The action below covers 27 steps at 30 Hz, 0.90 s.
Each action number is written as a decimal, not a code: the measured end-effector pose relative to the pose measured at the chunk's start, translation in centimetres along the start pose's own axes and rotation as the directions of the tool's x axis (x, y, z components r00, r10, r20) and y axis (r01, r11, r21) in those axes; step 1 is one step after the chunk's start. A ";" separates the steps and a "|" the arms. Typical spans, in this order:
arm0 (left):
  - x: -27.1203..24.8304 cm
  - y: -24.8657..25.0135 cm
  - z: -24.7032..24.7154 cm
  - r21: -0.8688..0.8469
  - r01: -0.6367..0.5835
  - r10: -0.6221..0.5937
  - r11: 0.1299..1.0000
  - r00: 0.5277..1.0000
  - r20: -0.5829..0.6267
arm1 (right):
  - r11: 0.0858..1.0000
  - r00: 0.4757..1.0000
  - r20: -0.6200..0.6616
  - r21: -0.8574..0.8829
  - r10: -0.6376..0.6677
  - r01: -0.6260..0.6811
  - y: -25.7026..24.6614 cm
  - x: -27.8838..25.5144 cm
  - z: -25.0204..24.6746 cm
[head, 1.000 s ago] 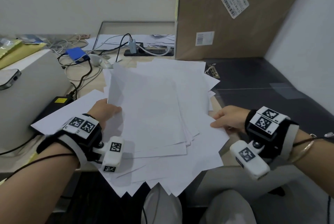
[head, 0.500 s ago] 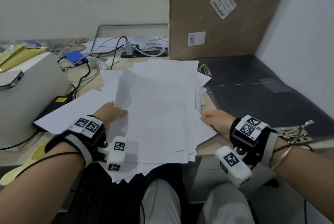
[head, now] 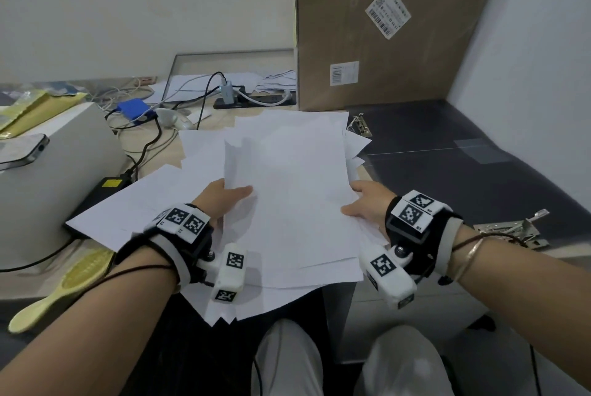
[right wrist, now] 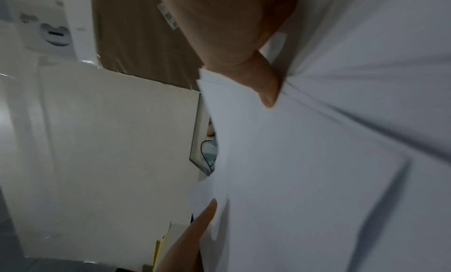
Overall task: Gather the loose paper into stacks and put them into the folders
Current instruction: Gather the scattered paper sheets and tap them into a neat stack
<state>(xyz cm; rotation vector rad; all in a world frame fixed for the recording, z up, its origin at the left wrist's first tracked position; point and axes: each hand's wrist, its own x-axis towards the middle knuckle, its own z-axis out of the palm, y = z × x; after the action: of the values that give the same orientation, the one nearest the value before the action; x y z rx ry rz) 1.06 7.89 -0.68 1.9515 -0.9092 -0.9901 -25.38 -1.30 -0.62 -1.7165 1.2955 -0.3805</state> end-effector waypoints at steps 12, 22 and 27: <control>-0.3 3.5 -1.7 -0.425 -0.227 0.266 0.876 0.963 0.033 | 0.846 0.929 -0.246 0.397 -0.275 0.356 -0.5 -1.5 -2.0; 0.2 10.2 -4.1 -0.429 -0.547 0.524 0.719 0.832 -0.183 | 0.803 0.902 -0.301 0.425 -0.310 0.418 -8.7 1.3 -3.7; 1.2 8.2 -3.9 -0.458 -0.495 0.486 0.738 0.861 -0.147 | 0.831 0.913 -0.326 0.413 -0.247 0.372 -7.6 2.9 -2.3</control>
<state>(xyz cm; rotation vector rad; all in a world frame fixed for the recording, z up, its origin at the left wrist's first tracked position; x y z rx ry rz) 2.90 4.24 7.57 1.2013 -0.9850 -0.7812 -21.38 -4.76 5.94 -1.4832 0.9825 -1.0576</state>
